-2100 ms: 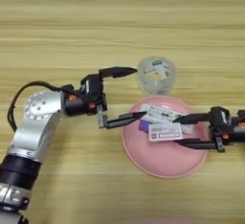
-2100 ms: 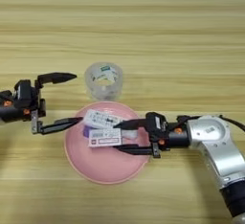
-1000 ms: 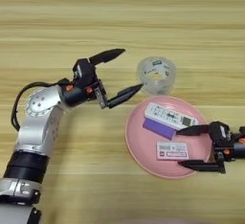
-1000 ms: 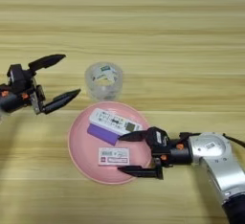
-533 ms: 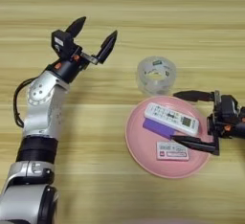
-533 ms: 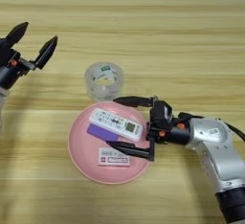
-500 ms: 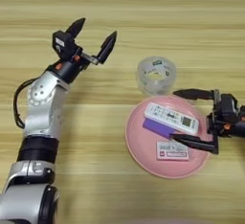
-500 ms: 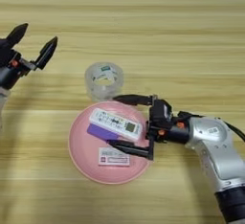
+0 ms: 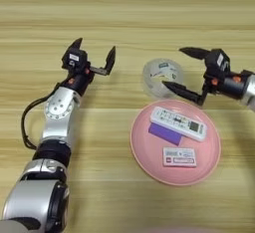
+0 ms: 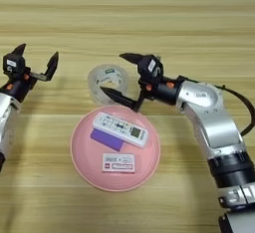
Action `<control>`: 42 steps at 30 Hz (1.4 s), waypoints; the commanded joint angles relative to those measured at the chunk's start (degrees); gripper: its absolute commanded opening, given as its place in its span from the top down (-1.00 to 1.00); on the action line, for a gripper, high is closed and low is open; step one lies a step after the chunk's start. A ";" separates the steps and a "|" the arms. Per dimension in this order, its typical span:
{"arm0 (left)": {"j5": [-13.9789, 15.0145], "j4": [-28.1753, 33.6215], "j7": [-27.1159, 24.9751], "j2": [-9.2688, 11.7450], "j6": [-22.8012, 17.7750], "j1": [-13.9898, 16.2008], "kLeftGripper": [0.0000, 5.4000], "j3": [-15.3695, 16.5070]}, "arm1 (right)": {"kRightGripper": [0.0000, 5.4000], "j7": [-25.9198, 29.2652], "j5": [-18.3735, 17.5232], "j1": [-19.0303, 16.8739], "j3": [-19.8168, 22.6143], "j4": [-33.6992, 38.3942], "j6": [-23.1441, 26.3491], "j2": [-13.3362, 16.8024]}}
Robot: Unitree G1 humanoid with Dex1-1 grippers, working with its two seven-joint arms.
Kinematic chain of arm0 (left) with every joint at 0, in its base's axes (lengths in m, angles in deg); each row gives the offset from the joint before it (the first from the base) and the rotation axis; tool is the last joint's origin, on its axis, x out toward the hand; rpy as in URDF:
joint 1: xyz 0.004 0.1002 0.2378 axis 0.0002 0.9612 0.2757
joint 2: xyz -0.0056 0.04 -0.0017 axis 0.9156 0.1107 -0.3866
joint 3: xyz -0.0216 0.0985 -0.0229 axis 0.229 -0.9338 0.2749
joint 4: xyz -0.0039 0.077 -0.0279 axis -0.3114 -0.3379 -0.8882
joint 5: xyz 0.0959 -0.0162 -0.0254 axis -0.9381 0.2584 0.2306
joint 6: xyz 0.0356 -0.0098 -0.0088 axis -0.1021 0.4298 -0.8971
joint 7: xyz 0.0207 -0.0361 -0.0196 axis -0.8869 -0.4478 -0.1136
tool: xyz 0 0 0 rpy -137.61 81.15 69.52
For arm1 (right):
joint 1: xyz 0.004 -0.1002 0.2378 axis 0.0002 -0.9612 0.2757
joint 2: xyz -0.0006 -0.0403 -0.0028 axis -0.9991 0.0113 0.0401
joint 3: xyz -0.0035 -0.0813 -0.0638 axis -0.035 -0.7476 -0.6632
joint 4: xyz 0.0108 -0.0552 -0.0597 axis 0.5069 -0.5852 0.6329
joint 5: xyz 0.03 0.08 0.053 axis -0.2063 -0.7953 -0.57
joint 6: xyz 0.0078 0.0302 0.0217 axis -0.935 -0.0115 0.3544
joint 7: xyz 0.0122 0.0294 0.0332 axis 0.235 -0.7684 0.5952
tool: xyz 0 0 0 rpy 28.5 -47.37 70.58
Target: Move the objects on the table
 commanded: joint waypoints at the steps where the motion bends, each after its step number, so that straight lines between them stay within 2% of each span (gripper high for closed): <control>1: -0.93 -2.03 0.60 0.03 1.40 -1.96 -1.00 -0.02 | -0.98 -3.66 1.51 4.77 0.73 -3.61 3.43 -1.53; 8: -0.66 -3.42 0.83 -0.10 2.60 -2.40 -1.00 0.06 | -0.98 -9.58 3.12 14.66 2.47 -16.32 8.24 -4.47; 12: -0.53 -3.21 1.25 -0.05 3.75 -2.31 -1.00 0.26 | -0.98 -10.44 4.68 18.51 2.05 -24.04 9.88 -5.50; 17: 0.22 -2.39 1.23 -0.17 3.96 -2.03 -1.00 0.68 | -0.98 -10.87 6.80 22.07 1.68 -33.28 9.53 -7.02; 23: -0.01 -2.08 1.38 -0.17 4.21 -1.79 -1.00 0.74 | -0.77 -9.29 8.46 24.30 0.82 -40.28 9.23 -8.78; 24: -0.07 -2.04 1.41 -0.20 4.24 -1.77 -1.00 0.75 | -0.67 -9.06 8.79 24.48 0.67 -41.07 9.11 -8.96; 25: -0.11 -2.00 1.42 -0.22 4.25 -1.76 -1.00 0.76 | -0.67 -8.81 9.15 24.65 0.47 -41.83 9.00 -9.12; 28: -0.16 -1.83 1.45 -0.32 4.28 -1.70 -1.00 0.75 | -0.49 -8.07 9.91 25.13 0.15 -43.81 8.81 -9.56; 42: -0.03 -1.24 1.26 -0.37 4.28 -1.55 -1.00 0.80 | 0.05 -11.79 15.23 28.52 0.14 -57.44 3.82 -11.43</control>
